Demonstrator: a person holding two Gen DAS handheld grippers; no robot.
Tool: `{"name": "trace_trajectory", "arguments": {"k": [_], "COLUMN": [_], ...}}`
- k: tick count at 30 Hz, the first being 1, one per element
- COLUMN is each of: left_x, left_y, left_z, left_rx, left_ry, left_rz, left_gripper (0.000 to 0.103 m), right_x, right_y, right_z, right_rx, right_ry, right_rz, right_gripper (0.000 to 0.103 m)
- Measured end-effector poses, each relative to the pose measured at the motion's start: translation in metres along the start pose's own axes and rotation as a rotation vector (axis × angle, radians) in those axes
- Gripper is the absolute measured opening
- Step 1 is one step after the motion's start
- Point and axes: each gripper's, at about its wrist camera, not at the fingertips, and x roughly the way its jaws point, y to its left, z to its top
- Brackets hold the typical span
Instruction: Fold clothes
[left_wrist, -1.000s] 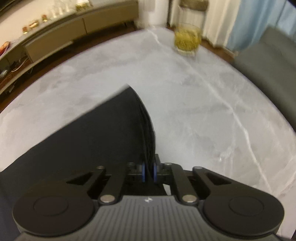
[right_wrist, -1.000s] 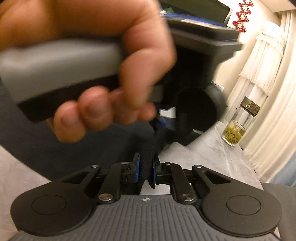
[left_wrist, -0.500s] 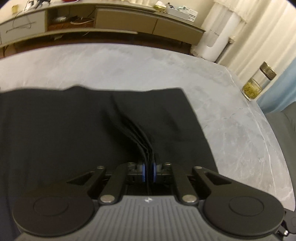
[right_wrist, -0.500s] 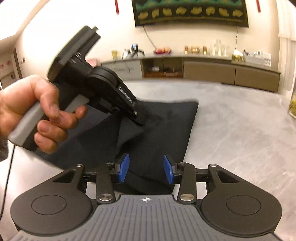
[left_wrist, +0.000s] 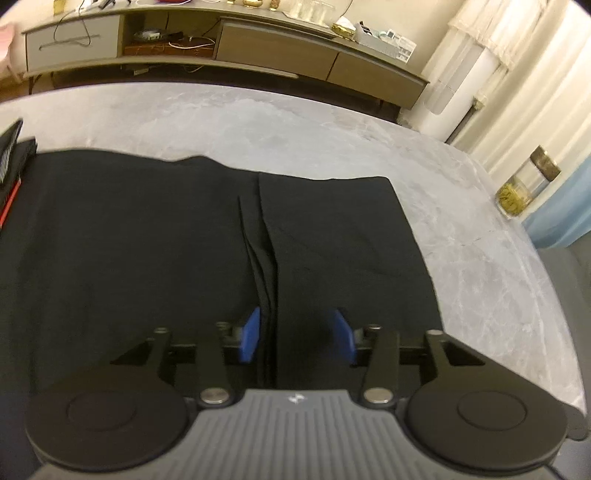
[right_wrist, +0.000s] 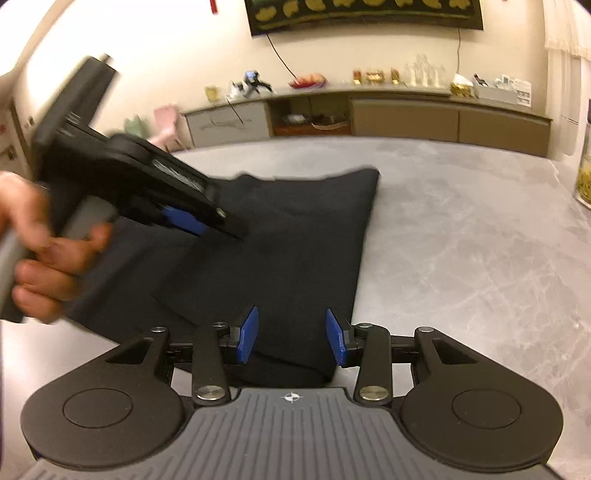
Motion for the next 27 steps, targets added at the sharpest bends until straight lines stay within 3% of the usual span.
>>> {"name": "trace_trajectory", "arguments": {"k": [2,3,4,6,14,17,20,23,27], "left_x": [0.000,0.001,0.002,-0.004,-0.010,-0.032,-0.044,-0.021,0.034], "left_y": [-0.005,-0.010,-0.014,-0.018,-0.019,-0.030,-0.049,-0.082,-0.115], "left_z": [-0.004,-0.006,-0.009,-0.017,-0.019,-0.013,0.001,0.015,0.026], "left_rx": [0.025,0.060,0.099,0.125,0.154,0.185,0.223,0.337,0.449], "left_ry": [-0.005,-0.006,-0.006,-0.007,-0.015,-0.107,-0.170,-0.129,-0.044], "left_rz": [0.006,0.036,0.071,0.083,0.144,0.230,0.221,0.176,0.197], "left_gripper": [0.049,0.024,0.010,0.006,0.011,0.015,0.016,0.017,0.018], "right_x": [-0.003,-0.006,-0.007,-0.007,0.004,-0.008,-0.011,0.000,0.003], "right_y": [0.006,0.009,0.009,0.008,0.002,-0.004,-0.010,-0.007,0.004], "right_z": [-0.007,-0.012,-0.015,-0.017,-0.011,-0.004,0.001,0.000,-0.003], "right_rx": [-0.035,-0.048,-0.053,-0.065,-0.071,-0.034,0.003,0.002,-0.050], "right_ry": [0.005,0.007,0.008,0.013,0.021,-0.036,-0.048,0.006,0.026], "right_rz": [-0.007,-0.006,-0.001,0.003,0.013,0.011,-0.017,-0.024,-0.051], "right_gripper": [0.043,0.043,0.044,0.044,0.043,0.043,0.043,0.043,0.043]}}
